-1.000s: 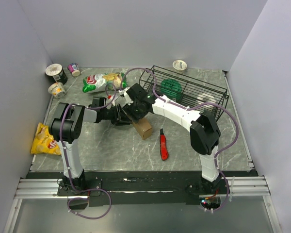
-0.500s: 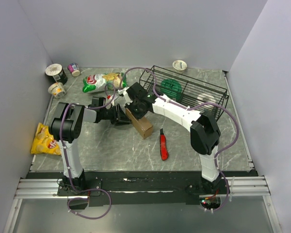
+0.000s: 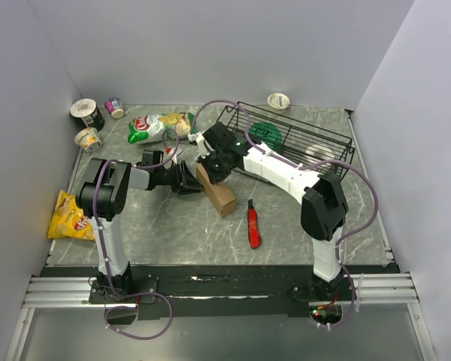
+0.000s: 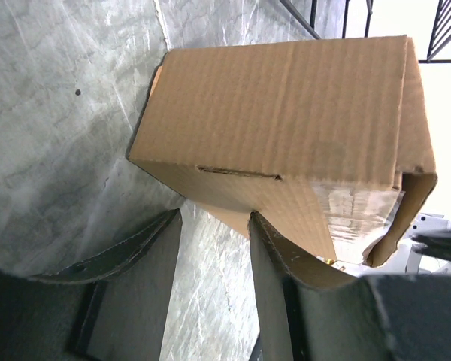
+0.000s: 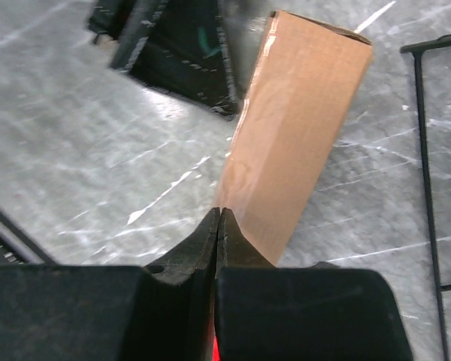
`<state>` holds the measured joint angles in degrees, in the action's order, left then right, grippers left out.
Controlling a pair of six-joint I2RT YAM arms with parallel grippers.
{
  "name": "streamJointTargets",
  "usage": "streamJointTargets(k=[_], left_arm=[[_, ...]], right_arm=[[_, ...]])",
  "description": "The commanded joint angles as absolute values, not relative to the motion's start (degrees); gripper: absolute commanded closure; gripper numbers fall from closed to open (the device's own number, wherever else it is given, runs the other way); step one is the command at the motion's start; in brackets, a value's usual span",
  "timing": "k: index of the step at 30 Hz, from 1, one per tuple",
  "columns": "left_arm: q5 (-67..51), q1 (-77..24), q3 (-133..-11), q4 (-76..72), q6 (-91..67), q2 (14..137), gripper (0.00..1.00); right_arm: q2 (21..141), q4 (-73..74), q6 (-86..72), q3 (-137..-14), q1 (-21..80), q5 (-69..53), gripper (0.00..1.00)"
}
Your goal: Unpack the express box
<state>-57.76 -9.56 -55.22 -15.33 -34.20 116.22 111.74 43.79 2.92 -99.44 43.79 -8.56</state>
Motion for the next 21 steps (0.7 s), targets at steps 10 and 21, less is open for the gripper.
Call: streamJointTargets(k=[10, 21], left_arm=[[-56.2, -9.4, -56.8, -15.3, -33.5, 118.4, 0.51], [-56.6, -9.4, -57.0, -14.5, -33.1, 117.6, 0.51]], right_arm=[[106.0, 42.0, 3.4, -99.3, 43.2, -6.2, 0.45], [112.4, 41.7, 0.4, -100.5, 44.1, -0.1, 0.00]])
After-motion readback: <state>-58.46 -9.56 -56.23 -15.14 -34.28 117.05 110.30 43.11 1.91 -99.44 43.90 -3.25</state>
